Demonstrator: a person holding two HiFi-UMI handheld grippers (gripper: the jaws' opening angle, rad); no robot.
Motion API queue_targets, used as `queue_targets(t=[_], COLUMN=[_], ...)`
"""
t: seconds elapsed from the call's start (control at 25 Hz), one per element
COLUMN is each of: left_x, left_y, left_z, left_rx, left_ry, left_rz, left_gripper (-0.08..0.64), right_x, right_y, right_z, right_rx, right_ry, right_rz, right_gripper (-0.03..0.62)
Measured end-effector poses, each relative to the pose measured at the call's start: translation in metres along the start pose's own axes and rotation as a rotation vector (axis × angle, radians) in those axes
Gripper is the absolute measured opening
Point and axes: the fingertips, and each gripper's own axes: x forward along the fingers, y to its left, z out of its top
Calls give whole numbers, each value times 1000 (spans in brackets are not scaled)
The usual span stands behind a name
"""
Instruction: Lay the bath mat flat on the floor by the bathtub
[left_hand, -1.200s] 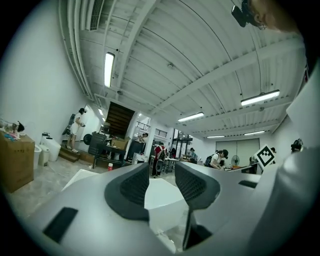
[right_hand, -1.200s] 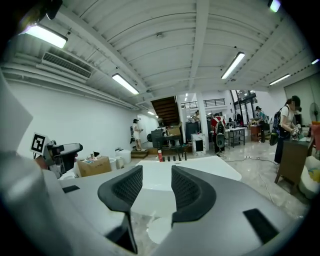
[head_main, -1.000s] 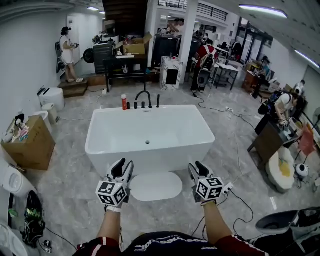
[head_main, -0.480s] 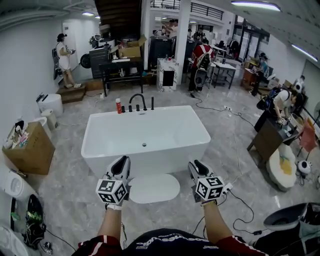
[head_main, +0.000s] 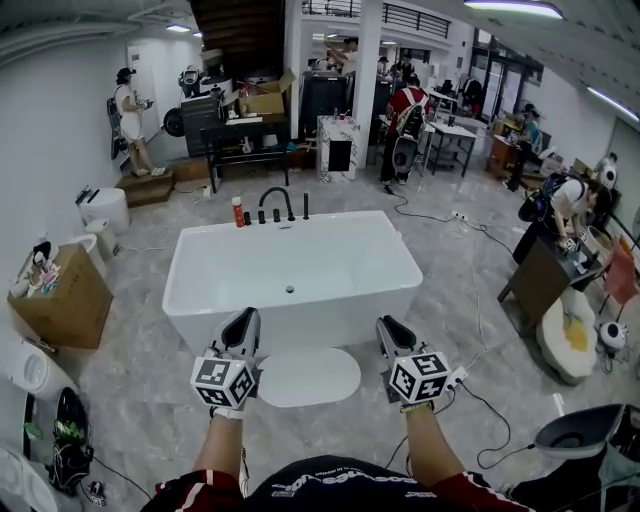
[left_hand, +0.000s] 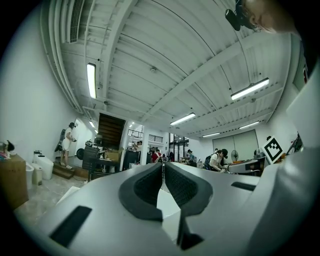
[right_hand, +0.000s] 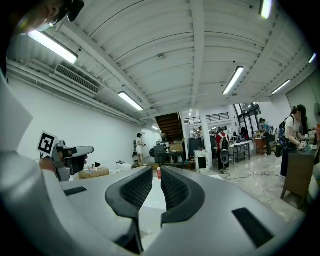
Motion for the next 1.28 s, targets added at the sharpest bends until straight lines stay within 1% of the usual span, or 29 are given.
queue_targets(t=[0.2,0.4,0.64,0.96,1.28], left_x=[-1,-3,-2,3,6], left_y=[4,12,16,11,2], left_z=[1,0,-5,-3,-1], left_rx=[4,1,3,11,10], left_ry=[2,8,20,26,20], left_rz=[14,30,33,14,4], left_gripper=[31,31,31,31,31], right_x=[4,9,15,9,4], right_y=[-3,-4,-7,-17,-15], right_z=[5,4,-6,-3,-2], right_rx=[10,-13,71,57,44], right_ry=[-18,-12,1,11,16], right_rz=[2,-9,3,-36,-29], right_gripper=[66,61,57,54,52])
